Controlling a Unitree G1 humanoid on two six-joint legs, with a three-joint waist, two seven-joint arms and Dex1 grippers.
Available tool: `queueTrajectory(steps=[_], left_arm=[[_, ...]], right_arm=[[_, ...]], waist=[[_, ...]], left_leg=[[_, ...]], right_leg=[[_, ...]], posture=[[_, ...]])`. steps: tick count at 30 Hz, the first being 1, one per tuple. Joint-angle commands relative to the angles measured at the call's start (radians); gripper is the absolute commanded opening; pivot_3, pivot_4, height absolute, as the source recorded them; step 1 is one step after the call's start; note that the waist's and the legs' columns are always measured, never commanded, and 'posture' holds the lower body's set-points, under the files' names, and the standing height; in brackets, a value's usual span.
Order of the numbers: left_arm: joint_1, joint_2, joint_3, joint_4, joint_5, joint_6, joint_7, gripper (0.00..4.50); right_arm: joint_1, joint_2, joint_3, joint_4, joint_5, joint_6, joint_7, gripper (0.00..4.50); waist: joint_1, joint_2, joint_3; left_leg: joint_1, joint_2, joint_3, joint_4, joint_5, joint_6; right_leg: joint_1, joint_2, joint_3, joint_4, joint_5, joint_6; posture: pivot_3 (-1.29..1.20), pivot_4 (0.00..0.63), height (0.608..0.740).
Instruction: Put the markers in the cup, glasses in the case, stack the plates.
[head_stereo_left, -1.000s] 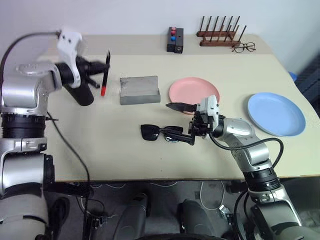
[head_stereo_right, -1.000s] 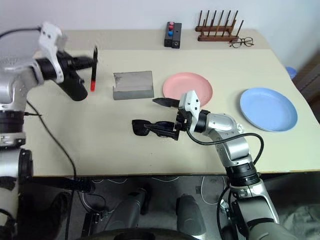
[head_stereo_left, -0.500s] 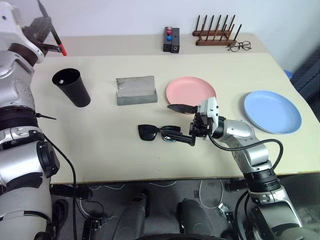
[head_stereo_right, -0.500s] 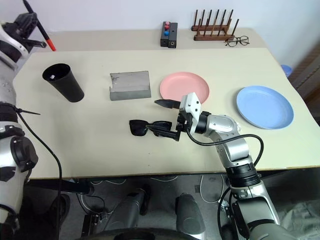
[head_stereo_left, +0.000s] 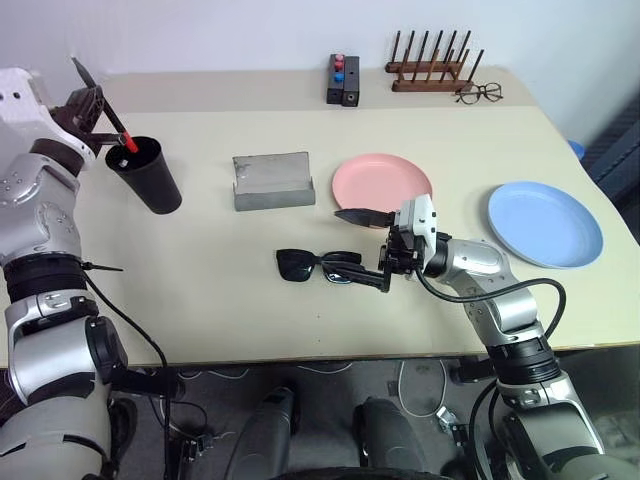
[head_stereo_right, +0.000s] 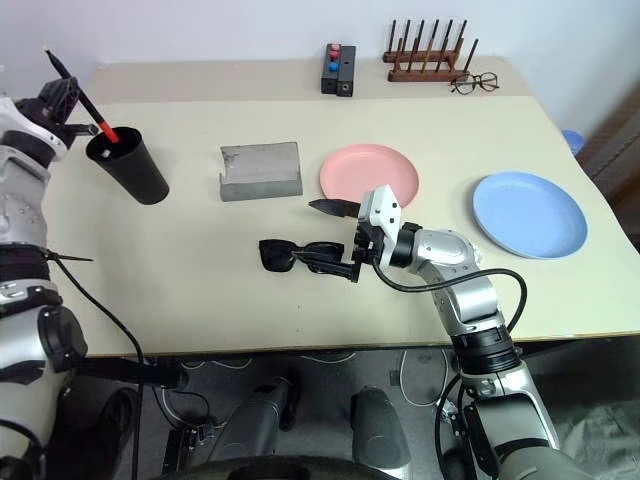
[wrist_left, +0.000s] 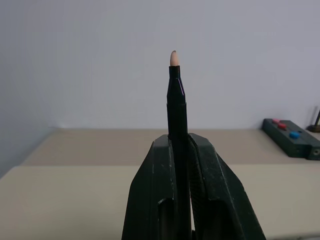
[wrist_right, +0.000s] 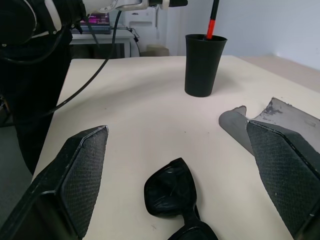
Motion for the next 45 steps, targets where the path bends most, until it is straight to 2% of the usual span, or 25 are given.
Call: queueTrajectory(steps=[1,2,5,11,16,20,22,25,28,32,36,45], left_arm=[[0.035,-0.002,0.002,-0.052,-0.005,0.027,0.005,0.03],[0.046,-0.005,-0.001,-0.062,-0.003,0.035,0.007,0.03],[0.066,-0.016,0.008,-0.093,-0.014,0.055,0.015,1.20],[0.078,-0.023,0.014,-0.152,-0.037,0.095,0.003,4.35],[0.011,-0.021,-0.034,-0.254,-0.096,0.191,-0.089,4.43],[-0.045,-0.006,-0.199,-0.272,-0.063,0.242,-0.303,4.43],[-0.078,0.006,-0.302,-0.214,-0.014,0.278,-0.410,4.43],[-0.143,0.000,-0.455,-0.040,0.103,0.233,-0.549,4.43],[-0.204,-0.046,-0.598,0.143,0.249,0.108,-0.622,4.43],[-0.297,-0.146,-0.597,0.379,0.288,0.011,-0.619,4.43],[-0.362,-0.201,-0.574,0.521,0.314,-0.073,-0.610,4.43],[-0.416,-0.241,-0.562,0.638,0.377,-0.128,-0.625,4.43]], right_arm=[[-0.014,-0.005,-0.015,-0.028,0.007,-0.020,0.002,4.50],[-0.013,-0.006,-0.016,-0.027,0.006,-0.020,0.001,4.50],[-0.011,-0.007,-0.016,-0.025,0.001,-0.024,-0.002,4.50],[-0.011,-0.004,-0.015,-0.025,-0.001,-0.024,-0.006,4.50],[-0.016,-0.003,-0.017,-0.015,-0.002,-0.026,-0.005,4.50],[-0.036,0.007,-0.014,0.006,-0.006,-0.031,-0.007,4.50],[-0.045,0.012,-0.012,0.021,-0.008,-0.037,-0.007,4.50],[-0.050,0.014,-0.010,0.033,-0.013,-0.047,-0.007,4.50],[-0.048,-0.016,-0.047,0.051,-0.020,-0.062,-0.014,4.50],[-0.042,-0.098,-0.126,0.112,-0.030,-0.094,-0.018,4.50],[-0.016,-0.133,-0.177,0.137,-0.045,-0.118,-0.063,4.50],[0.043,-0.122,-0.200,0.093,-0.057,-0.133,-0.139,4.50]], waist=[[-0.002,0.000,0.000],[-0.003,0.000,0.000],[-0.003,0.000,0.000],[-0.002,0.000,0.000],[0.000,0.000,0.000],[0.004,0.000,0.000],[0.003,0.000,0.000],[-0.002,0.001,-0.001],[-0.004,0.001,0.000],[0.002,-0.001,0.001],[0.002,-0.002,0.002],[-0.007,-0.002,0.002]], left_leg=[[0.000,0.000,0.000,0.000,0.000,0.000],[0.000,0.000,0.000,0.000,0.000,0.000],[0.000,0.000,0.000,0.000,0.000,0.000],[0.000,0.000,0.000,0.000,0.000,0.000],[0.000,0.000,0.000,0.000,0.000,0.000],[0.000,0.000,0.000,0.000,0.000,0.000],[0.001,0.000,0.000,0.000,0.000,0.000],[0.001,0.000,0.001,-0.001,0.000,0.000],[0.001,0.000,0.002,-0.001,0.000,0.000],[-0.001,0.000,0.002,0.000,0.000,0.000],[-0.001,0.000,0.001,0.000,0.000,0.000],[-0.001,0.000,0.002,0.000,0.000,0.000]], right_leg=[[0.000,0.000,0.000,0.000,0.000,0.000],[0.000,0.000,0.000,0.000,0.000,0.000],[0.000,0.000,0.000,0.000,0.000,0.000],[0.000,0.000,0.000,0.000,0.000,0.000],[0.000,0.000,0.000,0.000,0.000,0.000],[0.001,0.000,0.000,0.000,0.000,0.000],[0.001,0.000,0.000,0.000,0.000,0.000],[0.002,0.001,0.000,0.000,0.000,0.000],[0.001,0.001,0.001,0.000,0.000,0.000],[0.000,0.001,0.000,0.000,0.000,0.000],[0.000,0.001,0.000,0.000,0.000,0.000],[-0.001,0.001,0.000,0.001,0.000,0.000]], posture=[[0.00,0.150,0.740],[0.00,0.150,0.740],[0.00,0.150,0.740],[0.00,0.150,0.740],[0.00,0.150,0.740],[0.00,0.150,0.740],[0.00,0.150,0.740],[0.00,0.150,0.740],[0.00,0.150,0.740],[0.00,0.150,0.740],[0.00,0.150,0.740],[0.00,0.150,0.740]])
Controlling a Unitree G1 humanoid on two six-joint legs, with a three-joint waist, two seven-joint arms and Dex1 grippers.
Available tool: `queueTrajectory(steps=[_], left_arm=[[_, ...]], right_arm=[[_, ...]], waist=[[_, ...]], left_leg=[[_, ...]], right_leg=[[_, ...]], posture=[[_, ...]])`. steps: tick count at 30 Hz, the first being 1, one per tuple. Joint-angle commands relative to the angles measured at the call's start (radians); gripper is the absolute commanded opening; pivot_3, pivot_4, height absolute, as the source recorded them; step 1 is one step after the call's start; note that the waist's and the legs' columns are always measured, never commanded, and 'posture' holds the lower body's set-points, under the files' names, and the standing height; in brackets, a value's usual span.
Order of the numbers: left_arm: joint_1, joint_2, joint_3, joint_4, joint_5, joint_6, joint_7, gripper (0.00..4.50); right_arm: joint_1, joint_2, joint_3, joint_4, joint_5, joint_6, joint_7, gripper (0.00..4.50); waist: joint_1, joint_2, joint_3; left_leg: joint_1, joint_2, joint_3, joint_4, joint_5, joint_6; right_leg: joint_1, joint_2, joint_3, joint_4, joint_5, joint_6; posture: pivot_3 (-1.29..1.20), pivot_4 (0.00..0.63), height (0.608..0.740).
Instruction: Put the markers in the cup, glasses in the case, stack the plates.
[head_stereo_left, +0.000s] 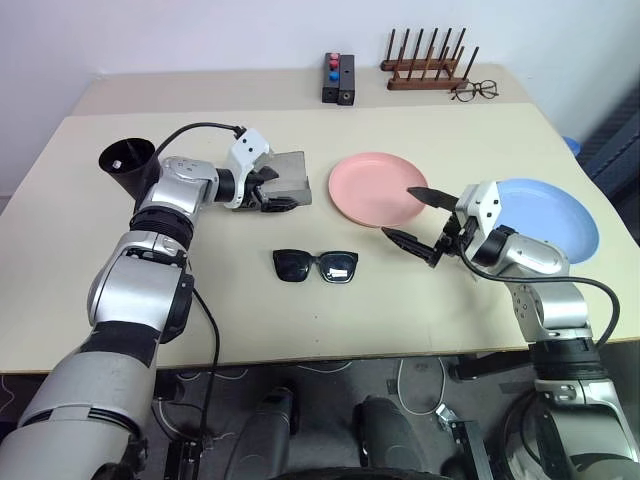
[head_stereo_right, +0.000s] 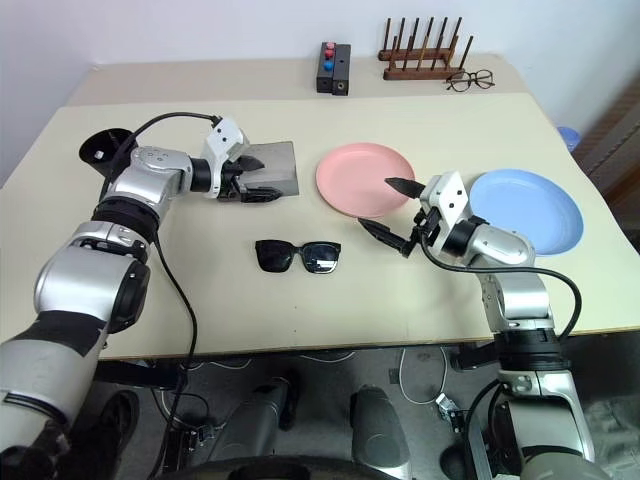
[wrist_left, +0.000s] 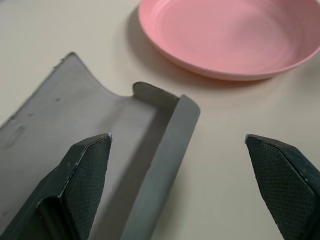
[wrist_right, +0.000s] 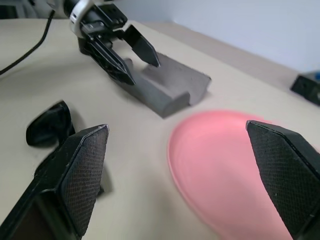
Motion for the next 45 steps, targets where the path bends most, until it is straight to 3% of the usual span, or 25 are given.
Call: queueTrajectory(steps=[1,4,7,14,21,29,35,45], left_arm=[[-0.039,0.014,0.014,0.017,0.033,-0.006,-0.013,4.43],[-0.034,0.014,0.014,0.039,0.053,0.024,-0.023,4.43],[-0.019,0.007,0.010,0.044,0.075,0.012,-0.024,3.65],[-0.012,-0.006,0.042,0.036,0.067,0.009,-0.051,0.10],[-0.027,0.026,0.047,0.016,0.077,-0.003,-0.137,0.04],[-0.007,0.179,-0.022,-0.049,0.098,-0.068,-0.537,0.04],[0.048,0.238,-0.134,-0.080,0.070,-0.267,-0.549,0.04],[0.058,0.210,-0.107,-0.026,0.086,-0.356,-0.541,0.04]], right_arm=[[-0.006,0.003,-0.017,-0.053,0.002,-0.024,-0.019,4.50],[-0.009,0.004,-0.013,-0.053,0.000,-0.028,-0.027,4.50],[-0.013,0.008,-0.006,-0.052,-0.003,-0.034,-0.033,4.50],[-0.014,0.013,0.009,-0.053,-0.009,-0.039,-0.034,4.50],[-0.037,0.018,0.018,-0.033,-0.017,-0.046,-0.029,4.50],[-0.047,0.017,0.024,-0.013,-0.020,-0.058,-0.018,4.50],[-0.063,0.020,0.030,0.000,-0.020,-0.060,-0.007,4.50],[-0.056,0.018,0.032,-0.006,-0.020,-0.057,-0.005,4.50]], waist=[[0.002,0.000,0.000],[0.003,0.000,0.000],[0.005,0.000,0.000],[0.004,0.000,0.000],[0.003,0.000,0.000],[0.001,0.000,0.000],[0.007,0.000,0.000],[0.003,0.000,0.000]], left_leg=[[0.000,0.000,0.000,0.000,0.000,0.000],[0.000,0.000,0.000,0.000,0.000,0.000],[0.000,0.000,0.000,0.001,0.000,0.000],[0.000,0.000,0.000,0.001,0.000,0.000],[0.000,0.000,0.000,0.001,0.000,0.000],[0.000,0.000,0.000,0.000,0.000,0.000],[0.000,0.000,-0.001,0.001,0.000,0.000],[0.000,0.000,-0.001,0.001,0.000,0.000]], right_leg=[[0.000,0.000,0.000,0.000,0.000,0.000],[0.001,0.000,0.000,0.000,0.000,0.000],[0.001,0.000,0.000,0.000,0.000,0.000],[0.001,0.000,0.000,0.000,0.000,0.000],[0.001,0.000,0.000,0.000,0.000,0.000],[0.000,0.001,0.000,0.001,0.000,0.000],[0.001,0.000,0.000,0.000,0.000,0.000],[0.001,0.000,0.000,0.001,0.000,0.000]], posture=[[0.00,0.150,0.740],[0.00,0.150,0.740],[0.00,0.150,0.740],[0.00,0.150,0.740],[0.00,0.150,0.740],[0.00,0.150,0.740],[0.00,0.150,0.740],[0.00,0.150,0.740]])
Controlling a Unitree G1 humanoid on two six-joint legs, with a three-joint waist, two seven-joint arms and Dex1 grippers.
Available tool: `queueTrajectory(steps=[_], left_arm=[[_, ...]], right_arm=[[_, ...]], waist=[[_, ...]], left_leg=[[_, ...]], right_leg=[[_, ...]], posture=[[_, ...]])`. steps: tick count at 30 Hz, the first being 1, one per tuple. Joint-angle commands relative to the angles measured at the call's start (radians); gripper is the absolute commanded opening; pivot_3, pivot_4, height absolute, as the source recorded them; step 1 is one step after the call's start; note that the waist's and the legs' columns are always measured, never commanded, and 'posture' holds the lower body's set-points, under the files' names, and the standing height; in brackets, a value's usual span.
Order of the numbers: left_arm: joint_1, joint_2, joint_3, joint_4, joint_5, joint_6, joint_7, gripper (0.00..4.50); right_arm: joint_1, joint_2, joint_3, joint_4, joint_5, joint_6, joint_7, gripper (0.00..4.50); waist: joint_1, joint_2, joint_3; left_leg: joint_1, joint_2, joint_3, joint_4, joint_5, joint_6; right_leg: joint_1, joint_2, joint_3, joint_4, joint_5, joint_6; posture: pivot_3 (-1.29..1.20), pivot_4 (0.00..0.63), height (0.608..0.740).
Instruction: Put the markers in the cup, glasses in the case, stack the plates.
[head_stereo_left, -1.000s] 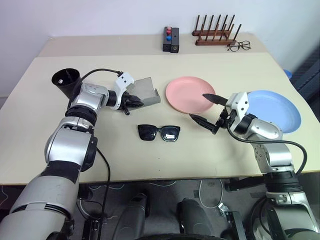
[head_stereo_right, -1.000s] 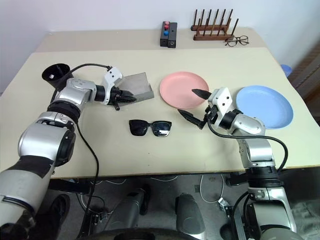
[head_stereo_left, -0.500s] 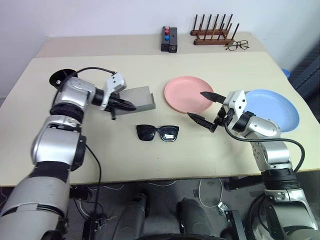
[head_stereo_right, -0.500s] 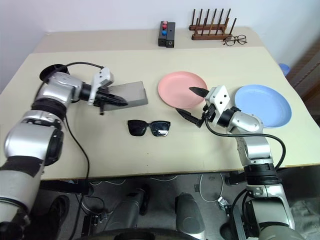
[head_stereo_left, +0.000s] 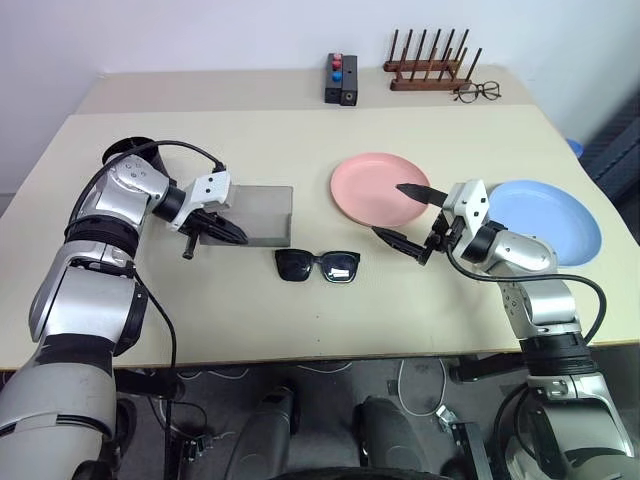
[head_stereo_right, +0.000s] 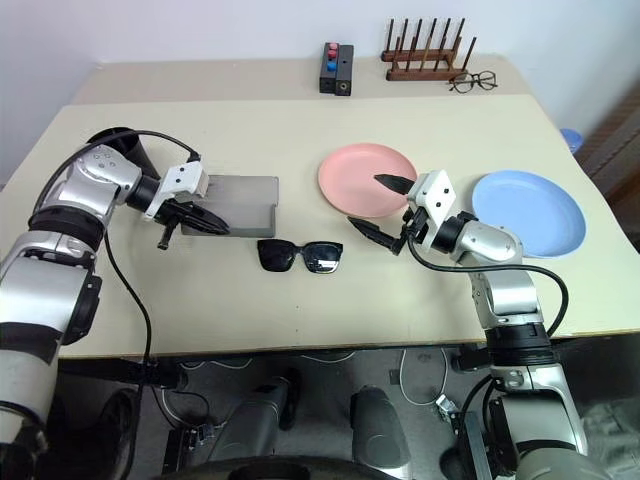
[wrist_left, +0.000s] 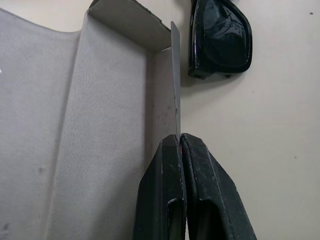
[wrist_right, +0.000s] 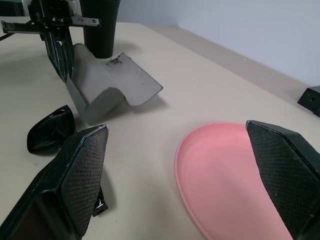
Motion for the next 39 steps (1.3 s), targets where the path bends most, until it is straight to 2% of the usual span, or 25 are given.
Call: queueTrajectory(steps=[1,4,10,14,18,21,23,29,39], left_arm=[[-0.006,-0.001,0.021,0.007,0.018,-0.054,0.008,0.27],[-0.008,-0.005,0.035,0.017,0.020,-0.048,0.009,1.32],[-0.013,-0.002,0.049,0.025,0.032,-0.057,0.003,4.33],[-0.029,0.001,0.042,0.015,0.011,-0.039,-0.003,4.43],[-0.080,-0.034,0.075,-0.004,-0.066,0.063,-0.003,4.43],[-0.121,-0.119,0.100,-0.056,-0.162,0.200,-0.003,4.43],[-0.123,-0.162,0.086,-0.089,-0.179,0.230,-0.003,4.43],[-0.103,-0.275,-0.001,-0.101,-0.074,0.169,-0.002,4.43],[-0.092,-0.295,-0.160,-0.056,0.006,0.091,-0.003,4.43]], right_arm=[[-0.009,0.001,-0.012,-0.024,0.006,-0.017,0.002,4.50],[-0.004,-0.007,-0.016,-0.028,0.010,-0.015,0.009,4.50],[0.037,-0.051,-0.027,-0.108,0.085,0.039,0.098,4.50],[0.067,-0.101,-0.042,-0.178,0.143,0.100,0.157,4.50],[0.092,-0.137,-0.044,-0.212,0.154,0.119,0.190,4.50],[0.088,-0.129,-0.038,-0.198,0.140,0.112,0.182,4.50],[0.080,-0.118,-0.030,-0.187,0.130,0.107,0.177,4.50],[0.076,-0.100,-0.025,-0.180,0.115,0.103,0.154,4.50],[0.133,-0.105,-0.043,-0.218,0.106,0.101,0.113,4.50]], waist=[[0.001,0.000,0.000],[0.000,0.000,0.000],[0.001,0.000,0.000],[0.000,0.000,0.000],[0.003,0.000,0.000],[0.008,0.000,0.000],[0.009,0.000,0.000],[-0.004,0.000,0.000],[0.006,0.000,0.000]], left_leg=[[0.000,0.000,0.000,0.000,0.000,0.000],[0.000,0.000,0.000,0.000,0.000,0.000],[0.000,0.000,0.000,0.000,0.000,0.000],[0.000,0.000,0.000,0.001,0.000,0.000],[0.000,0.000,-0.001,0.001,0.000,0.000],[-0.001,0.000,-0.002,0.003,0.000,0.000],[-0.001,-0.001,-0.003,0.004,0.000,0.000],[0.000,0.000,-0.003,0.003,0.000,0.001],[0.000,-0.001,-0.003,0.005,0.000,0.001]], right_leg=[[0.000,0.000,0.000,0.000,0.000,0.000],[0.000,0.000,0.000,0.000,0.000,0.000],[0.000,0.000,0.000,0.000,0.000,0.000],[0.000,0.000,0.000,0.000,0.000,0.000],[0.001,0.000,-0.001,0.000,0.000,0.000],[0.002,0.000,-0.002,0.000,0.000,0.000],[0.004,0.000,-0.003,0.000,0.000,0.001],[0.003,0.000,-0.003,0.000,0.000,0.000],[0.004,0.000,-0.003,0.000,0.000,0.001]], posture=[[0.00,0.150,0.740],[0.00,0.150,0.740],[0.00,0.150,0.740],[0.00,0.150,0.740],[0.00,0.150,0.740],[0.00,0.150,0.740],[0.00,0.150,0.740],[0.00,0.150,0.740],[0.00,0.150,0.740]])
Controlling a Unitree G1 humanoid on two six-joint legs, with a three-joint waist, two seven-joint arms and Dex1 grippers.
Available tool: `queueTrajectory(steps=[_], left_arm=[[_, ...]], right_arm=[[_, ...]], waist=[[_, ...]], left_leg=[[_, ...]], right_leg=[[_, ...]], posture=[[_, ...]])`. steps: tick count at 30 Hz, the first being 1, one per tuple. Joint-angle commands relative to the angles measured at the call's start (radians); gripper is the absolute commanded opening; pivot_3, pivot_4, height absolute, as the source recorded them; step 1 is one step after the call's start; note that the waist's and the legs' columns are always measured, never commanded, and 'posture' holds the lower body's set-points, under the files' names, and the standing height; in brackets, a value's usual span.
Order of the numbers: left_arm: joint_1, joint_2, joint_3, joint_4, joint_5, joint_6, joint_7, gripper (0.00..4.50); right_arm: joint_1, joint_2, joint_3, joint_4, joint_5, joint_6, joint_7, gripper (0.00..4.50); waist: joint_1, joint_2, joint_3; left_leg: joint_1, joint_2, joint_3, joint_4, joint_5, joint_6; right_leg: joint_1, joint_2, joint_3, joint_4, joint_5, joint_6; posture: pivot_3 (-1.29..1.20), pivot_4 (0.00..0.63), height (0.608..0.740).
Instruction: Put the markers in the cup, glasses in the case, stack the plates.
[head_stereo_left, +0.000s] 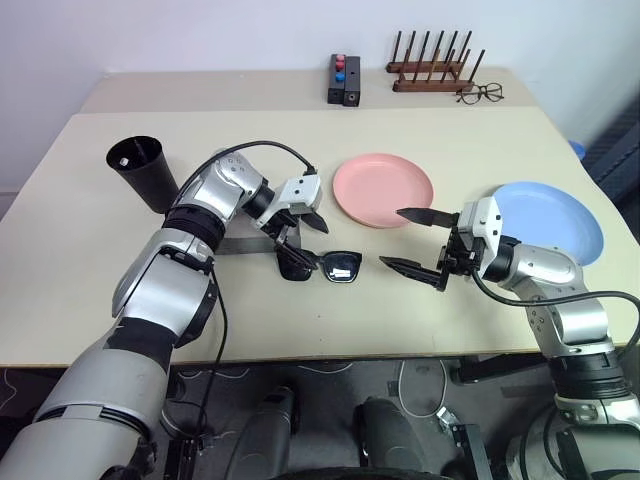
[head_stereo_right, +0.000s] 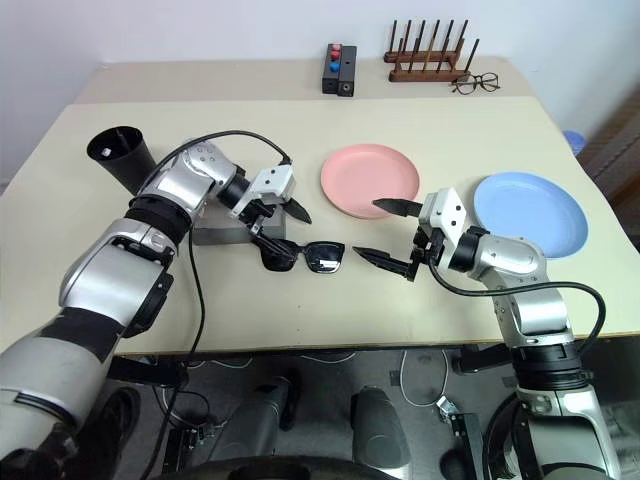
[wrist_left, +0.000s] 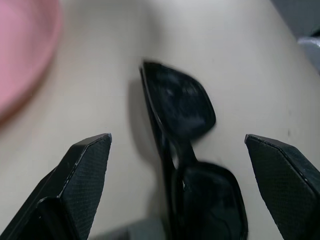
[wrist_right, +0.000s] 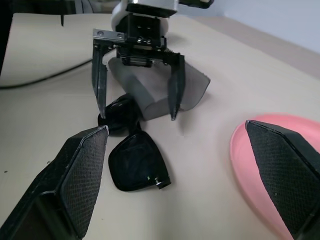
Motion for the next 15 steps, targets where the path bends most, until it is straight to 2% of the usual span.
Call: queueTrajectory(steps=[1,5,6,9,13,15], left_arm=[[-0.005,-0.011,-0.031,0.010,0.013,-0.029,-0.003,4.43],[0.005,-0.043,-0.024,0.024,0.036,-0.045,-0.003,4.43],[0.009,-0.049,-0.016,0.026,0.045,-0.051,-0.003,4.20],[0.022,-0.067,-0.006,0.027,0.053,-0.034,-0.003,3.13],[0.038,-0.071,-0.006,0.022,0.089,-0.030,0.002,1.10],[0.039,-0.072,-0.010,0.021,0.088,-0.009,-0.002,0.29]], right_arm=[[0.004,-0.002,-0.025,-0.055,0.003,-0.020,-0.018,4.50],[0.009,0.004,-0.023,-0.059,-0.004,-0.028,-0.035,4.50],[0.010,0.004,-0.023,-0.059,-0.005,-0.030,-0.039,4.50],[0.010,0.005,-0.025,-0.053,-0.014,-0.039,-0.049,4.50],[0.008,0.006,-0.027,-0.046,-0.021,-0.049,-0.060,4.50],[0.010,0.005,-0.026,-0.047,-0.021,-0.051,-0.061,4.50]], waist=[[-0.001,0.000,0.000],[-0.001,0.000,0.000],[-0.001,0.000,0.000],[-0.004,0.000,0.000],[-0.004,0.000,0.000],[0.002,0.002,-0.001]], left_leg=[[0.000,0.000,0.000,0.000,0.000,0.000],[0.000,0.000,0.000,0.000,0.000,0.000],[0.000,0.000,0.000,0.000,0.000,0.000],[0.000,0.000,0.000,0.000,0.000,0.000],[0.000,0.000,-0.001,0.000,0.000,0.000],[0.002,0.000,-0.001,0.000,0.000,0.000]], right_leg=[[0.000,0.000,0.000,0.000,0.000,0.000],[0.000,0.000,0.000,0.000,0.000,0.000],[0.000,0.000,0.000,0.000,0.000,0.000],[0.000,0.000,0.000,0.000,0.000,0.000],[0.000,0.000,0.000,0.000,0.000,0.000],[0.003,0.000,-0.001,0.000,0.000,0.000]], posture=[[0.00,0.150,0.740],[0.00,0.150,0.740],[0.00,0.150,0.740],[0.00,0.150,0.740],[0.00,0.150,0.740],[0.00,0.150,0.740]])
